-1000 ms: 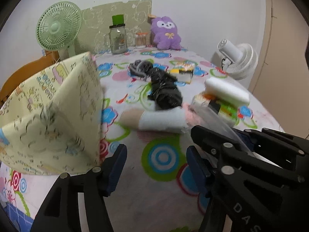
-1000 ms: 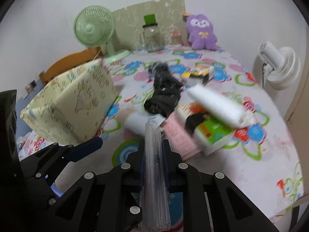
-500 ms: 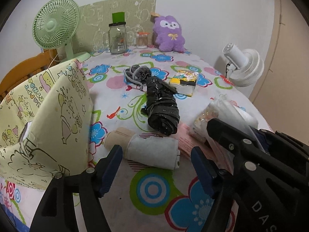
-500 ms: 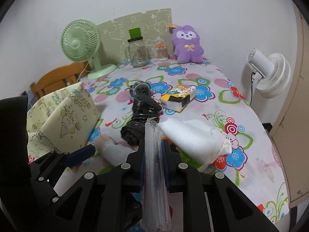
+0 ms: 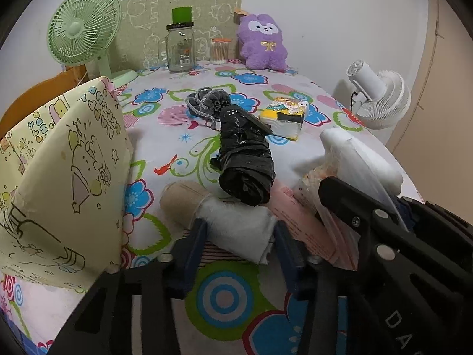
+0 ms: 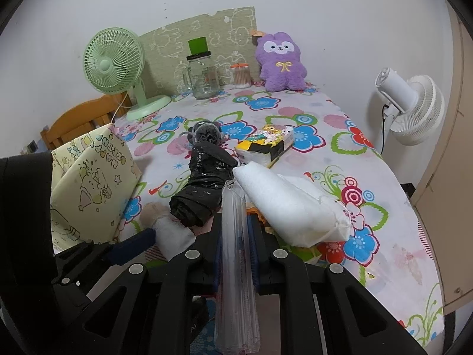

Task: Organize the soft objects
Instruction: 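Close the left gripper on the plastic-wrapped beige roll while the right holds the tube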

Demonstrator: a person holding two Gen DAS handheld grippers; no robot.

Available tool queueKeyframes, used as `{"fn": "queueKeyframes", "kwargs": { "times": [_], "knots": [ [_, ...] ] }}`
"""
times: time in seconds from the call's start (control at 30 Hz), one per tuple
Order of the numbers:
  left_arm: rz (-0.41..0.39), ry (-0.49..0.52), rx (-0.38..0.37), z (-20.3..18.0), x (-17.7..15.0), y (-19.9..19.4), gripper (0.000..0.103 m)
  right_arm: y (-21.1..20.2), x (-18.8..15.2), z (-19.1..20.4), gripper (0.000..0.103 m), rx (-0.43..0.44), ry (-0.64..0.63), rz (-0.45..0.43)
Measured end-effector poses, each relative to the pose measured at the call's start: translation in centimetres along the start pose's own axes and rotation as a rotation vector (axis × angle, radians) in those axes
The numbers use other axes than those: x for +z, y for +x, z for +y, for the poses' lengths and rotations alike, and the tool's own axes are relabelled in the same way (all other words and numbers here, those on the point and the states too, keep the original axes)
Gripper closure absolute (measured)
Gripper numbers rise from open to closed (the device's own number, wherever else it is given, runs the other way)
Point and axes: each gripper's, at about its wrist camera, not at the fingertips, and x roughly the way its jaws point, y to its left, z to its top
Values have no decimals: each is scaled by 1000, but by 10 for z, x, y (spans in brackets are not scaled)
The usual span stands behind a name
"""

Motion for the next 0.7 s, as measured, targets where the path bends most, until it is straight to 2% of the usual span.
{"fn": "queueKeyframes", "kwargs": {
  "times": [0.17, 0.33, 0.7],
  "knots": [
    [5, 29, 10, -3, -2, -1, 68, -1, 0, -1, 84, 1, 8, 0],
    [4, 30, 2, -3, -3, -7, 69, -5, -1, 0, 84, -5, 7, -4],
    [-54, 30, -11, -6, 2, -40, 69, -31, 2, 7, 84, -19, 7, -36]
  ]
}}
